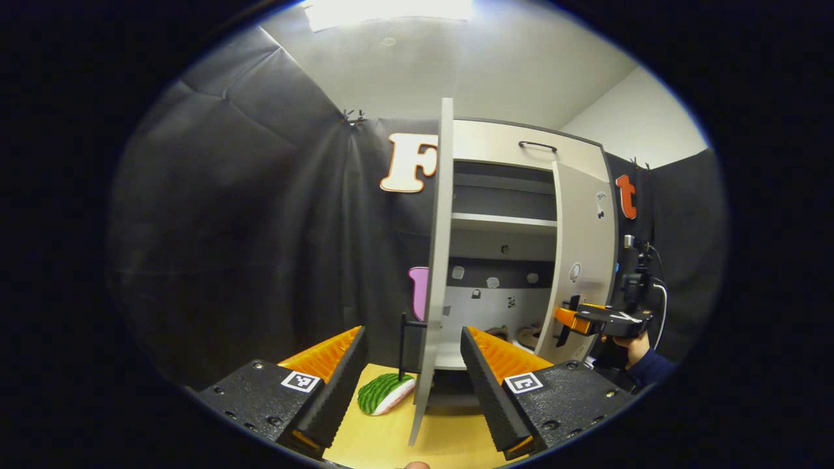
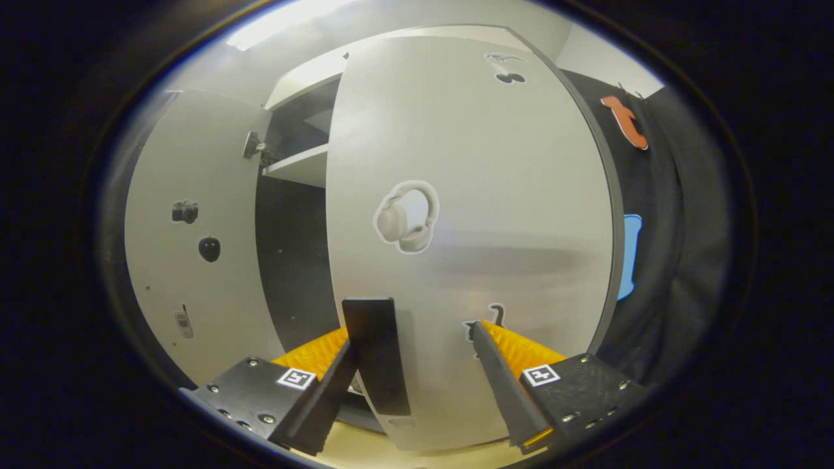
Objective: Grab one shoe with the right hand and put it into the shoe cabinet, grab the other shoe with the left hand and put it into the shoe cabinet; then close the right door with the right hand and the left door with the left hand.
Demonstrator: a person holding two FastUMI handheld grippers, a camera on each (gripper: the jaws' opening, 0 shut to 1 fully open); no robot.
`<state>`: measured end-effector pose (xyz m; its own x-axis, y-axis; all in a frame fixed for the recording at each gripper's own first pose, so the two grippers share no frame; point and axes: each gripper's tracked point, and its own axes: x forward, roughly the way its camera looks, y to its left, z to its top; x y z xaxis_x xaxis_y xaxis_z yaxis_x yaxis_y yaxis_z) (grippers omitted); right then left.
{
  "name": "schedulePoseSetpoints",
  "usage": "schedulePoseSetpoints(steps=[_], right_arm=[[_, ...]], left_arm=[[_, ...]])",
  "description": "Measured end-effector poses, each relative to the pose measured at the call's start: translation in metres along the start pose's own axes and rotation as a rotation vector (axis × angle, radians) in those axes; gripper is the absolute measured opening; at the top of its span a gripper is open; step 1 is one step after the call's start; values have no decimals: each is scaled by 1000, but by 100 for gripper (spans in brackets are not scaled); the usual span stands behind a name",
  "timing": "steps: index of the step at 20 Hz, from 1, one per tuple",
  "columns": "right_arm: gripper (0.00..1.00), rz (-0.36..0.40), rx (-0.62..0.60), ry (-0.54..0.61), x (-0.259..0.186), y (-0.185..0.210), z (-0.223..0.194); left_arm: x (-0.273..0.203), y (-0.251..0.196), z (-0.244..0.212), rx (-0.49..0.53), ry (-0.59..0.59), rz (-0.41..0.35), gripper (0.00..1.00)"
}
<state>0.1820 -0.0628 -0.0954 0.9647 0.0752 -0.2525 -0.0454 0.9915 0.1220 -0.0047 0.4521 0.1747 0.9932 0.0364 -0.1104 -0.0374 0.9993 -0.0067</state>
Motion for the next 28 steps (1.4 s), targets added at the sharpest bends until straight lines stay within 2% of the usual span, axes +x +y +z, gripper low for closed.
schedulePoseSetpoints(steps=[6,8,9,12,14,17,18,20,23,26,27,28], right_arm=[[98,-25,-12,-9,7,2,-1],[100,-29,-17,-11,9,2,-2],[98,-32,-17,-13,10,2,-1],[100,-45,-26,-15,15,2,-1],[98,-53,-30,-16,18,2,-1],[100,-62,-33,-25,21,1,0],[100,-65,-34,-30,22,1,0],[98,-69,-34,-33,24,0,1],[100,-78,-37,-36,26,0,-1],[98,-76,-25,-27,26,0,-1],[100,-65,-8,-4,25,0,-4],[100,-52,22,24,22,0,-9]], left_arm=[[2,36,5,-24,-27,133,82],[7,43,2,-41,-20,156,82],[7,44,-1,-54,-14,158,82],[11,41,-11,-83,12,143,82],[15,33,-19,-98,32,112,82],[19,21,-30,-112,60,57,82],[21,20,-33,-109,70,49,88],[25,22,-37,-95,82,48,88],[27,26,-41,-80,92,41,88],[29,18,-46,-103,104,-1,88],[31,17,-48,-111,104,-14,83],[34,15,-48,-115,105,-28,88]])
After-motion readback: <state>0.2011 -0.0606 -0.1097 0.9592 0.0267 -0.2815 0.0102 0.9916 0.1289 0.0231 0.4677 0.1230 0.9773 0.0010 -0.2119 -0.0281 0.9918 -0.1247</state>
